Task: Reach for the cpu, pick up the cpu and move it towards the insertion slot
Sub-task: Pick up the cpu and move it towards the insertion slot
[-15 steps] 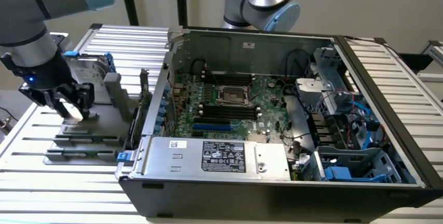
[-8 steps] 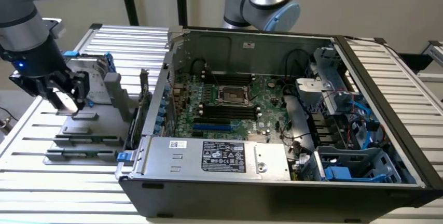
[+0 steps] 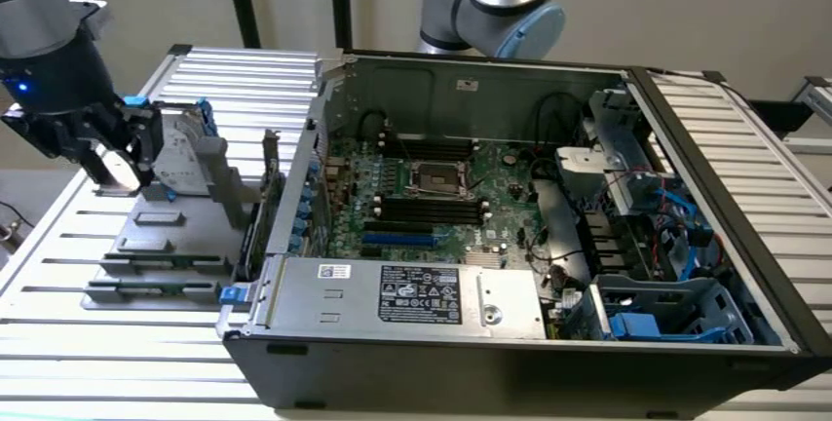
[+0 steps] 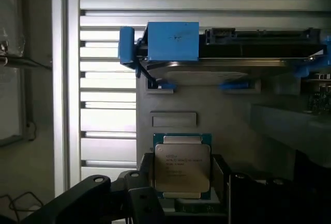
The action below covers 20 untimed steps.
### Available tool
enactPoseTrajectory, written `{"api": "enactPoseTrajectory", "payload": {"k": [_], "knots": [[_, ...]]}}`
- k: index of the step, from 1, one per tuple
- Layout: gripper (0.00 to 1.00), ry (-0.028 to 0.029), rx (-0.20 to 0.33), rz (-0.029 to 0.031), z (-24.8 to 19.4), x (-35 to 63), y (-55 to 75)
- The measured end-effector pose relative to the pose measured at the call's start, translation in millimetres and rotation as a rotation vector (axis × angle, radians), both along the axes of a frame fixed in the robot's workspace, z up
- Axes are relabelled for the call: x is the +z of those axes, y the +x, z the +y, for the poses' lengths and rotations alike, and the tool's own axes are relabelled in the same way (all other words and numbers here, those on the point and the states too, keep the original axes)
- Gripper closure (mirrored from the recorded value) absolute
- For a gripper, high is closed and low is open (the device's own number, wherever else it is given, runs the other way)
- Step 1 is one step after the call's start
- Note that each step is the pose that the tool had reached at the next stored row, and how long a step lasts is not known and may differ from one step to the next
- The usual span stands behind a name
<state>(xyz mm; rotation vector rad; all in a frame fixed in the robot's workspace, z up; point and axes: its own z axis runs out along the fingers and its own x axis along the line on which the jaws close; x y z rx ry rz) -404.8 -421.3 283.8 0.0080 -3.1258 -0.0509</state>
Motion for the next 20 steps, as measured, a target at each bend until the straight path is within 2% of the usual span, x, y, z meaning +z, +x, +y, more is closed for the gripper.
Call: {"api": "enactPoseTrajectory", "payload": {"k": [4, 12, 15, 20], "knots": [[0.46, 0.0007, 0.004, -0.0001, 0.0, 18.3, 8.9], [0.46, 0.0117, 0.009, 0.0, -0.1, 54.2, 36.7], [0.46, 0.0157, 0.009, 0.0002, -0.1, 62.8, 50.3], [0.46, 0.0224, 0.01, 0.0001, -0.1, 70.3, 73.1]]}}
